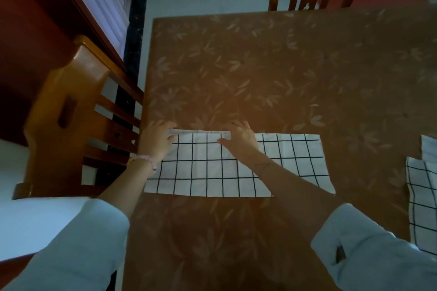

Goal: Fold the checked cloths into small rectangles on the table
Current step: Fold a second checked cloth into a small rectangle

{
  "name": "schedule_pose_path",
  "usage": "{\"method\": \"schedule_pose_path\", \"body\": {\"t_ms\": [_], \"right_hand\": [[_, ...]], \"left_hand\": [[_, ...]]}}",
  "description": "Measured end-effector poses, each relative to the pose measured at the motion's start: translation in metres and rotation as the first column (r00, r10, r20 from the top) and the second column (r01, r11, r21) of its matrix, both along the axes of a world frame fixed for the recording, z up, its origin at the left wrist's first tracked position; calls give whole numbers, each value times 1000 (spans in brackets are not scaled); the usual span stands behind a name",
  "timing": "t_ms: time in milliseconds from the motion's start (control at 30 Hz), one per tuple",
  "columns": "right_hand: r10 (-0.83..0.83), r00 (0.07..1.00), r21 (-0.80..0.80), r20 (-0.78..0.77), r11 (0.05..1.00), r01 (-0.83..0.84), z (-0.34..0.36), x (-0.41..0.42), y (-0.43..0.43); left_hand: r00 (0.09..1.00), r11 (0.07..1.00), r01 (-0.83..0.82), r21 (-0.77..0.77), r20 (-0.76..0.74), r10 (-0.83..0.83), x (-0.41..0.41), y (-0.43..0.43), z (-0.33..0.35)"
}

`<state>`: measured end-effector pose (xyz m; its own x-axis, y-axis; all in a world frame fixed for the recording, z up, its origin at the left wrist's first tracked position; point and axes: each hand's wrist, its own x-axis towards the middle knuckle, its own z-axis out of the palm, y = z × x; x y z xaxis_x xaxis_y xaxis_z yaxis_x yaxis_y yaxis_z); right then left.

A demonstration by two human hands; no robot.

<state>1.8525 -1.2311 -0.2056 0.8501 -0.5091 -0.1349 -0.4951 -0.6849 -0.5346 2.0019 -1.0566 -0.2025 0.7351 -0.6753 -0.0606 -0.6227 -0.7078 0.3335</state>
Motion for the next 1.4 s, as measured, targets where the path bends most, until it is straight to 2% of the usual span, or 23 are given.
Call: {"method": "schedule_pose_path", "body": {"t_ms": [233,433,633,1133,1400], "right_hand": [[-7,999,24,-41,1000,8,-9,11,-7],[21,996,-6,-84,1000,-21,-13,11,-8],[-35,999,-13,-22,999,35,-17,9,-6],[-77,986,-69,-148,995,68,-12,11,-15],[-59,987,-84,-149,995,47,-11,11,-17]], "left_hand": [[999,998,41,-37,5,-41,7,6,-9],[999,999,-39,-11,-14,39,6,8,-14],[996,996,-94,10,-7,94,5,13,-15],[980,964,-175,-200,-132,151,11,8,-18],[976,962,-211,-173,-85,198,12,4,-20]]}}
